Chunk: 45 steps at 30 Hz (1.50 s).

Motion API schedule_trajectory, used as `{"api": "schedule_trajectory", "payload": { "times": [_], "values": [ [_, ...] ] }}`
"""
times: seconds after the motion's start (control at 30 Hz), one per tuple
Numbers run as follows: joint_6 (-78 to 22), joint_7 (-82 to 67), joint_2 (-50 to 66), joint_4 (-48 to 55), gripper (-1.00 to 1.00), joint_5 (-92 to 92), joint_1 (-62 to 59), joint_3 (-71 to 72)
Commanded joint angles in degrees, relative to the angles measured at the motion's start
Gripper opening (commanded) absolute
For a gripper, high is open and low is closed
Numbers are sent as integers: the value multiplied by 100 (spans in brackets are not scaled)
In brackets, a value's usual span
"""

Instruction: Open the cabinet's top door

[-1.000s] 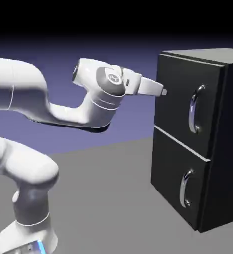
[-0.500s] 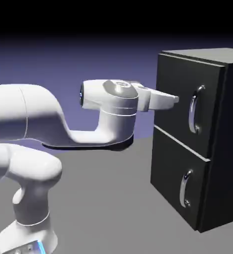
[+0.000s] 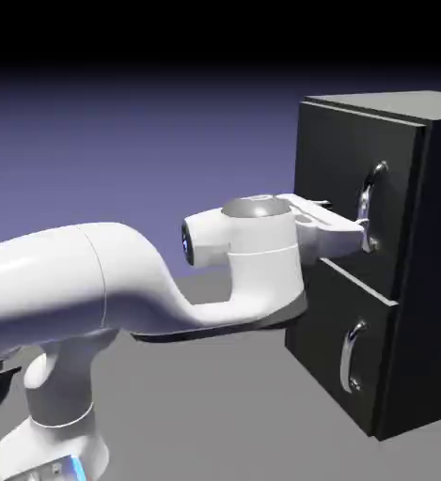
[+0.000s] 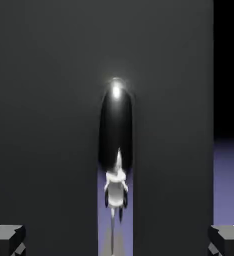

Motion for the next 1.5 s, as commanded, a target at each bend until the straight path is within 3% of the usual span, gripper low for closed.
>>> {"api": "schedule_trajectory", "payload": {
  "times": [0.0, 0.03, 0.07, 0.33, 0.73, 1.23, 1.47],
  "values": [
    [-49, 8, 56, 147, 0, -24, 208, -94],
    [-88, 15, 101, 265, 0, -43, 374, -169],
    [-88, 15, 101, 265, -100, -43, 374, -169],
    [-781, 1224, 925, -692, -100, 57, -1079, 949],
    [-1955, 1227, 968, -2253, -100, 2012, -3352, 3379],
    [-2159, 1226, 545, -3070, -100, 4672, -5539, 6493],
    [-2849, 568, 94, -3365, -100, 6398, -5543, 7550]
  ]
}}
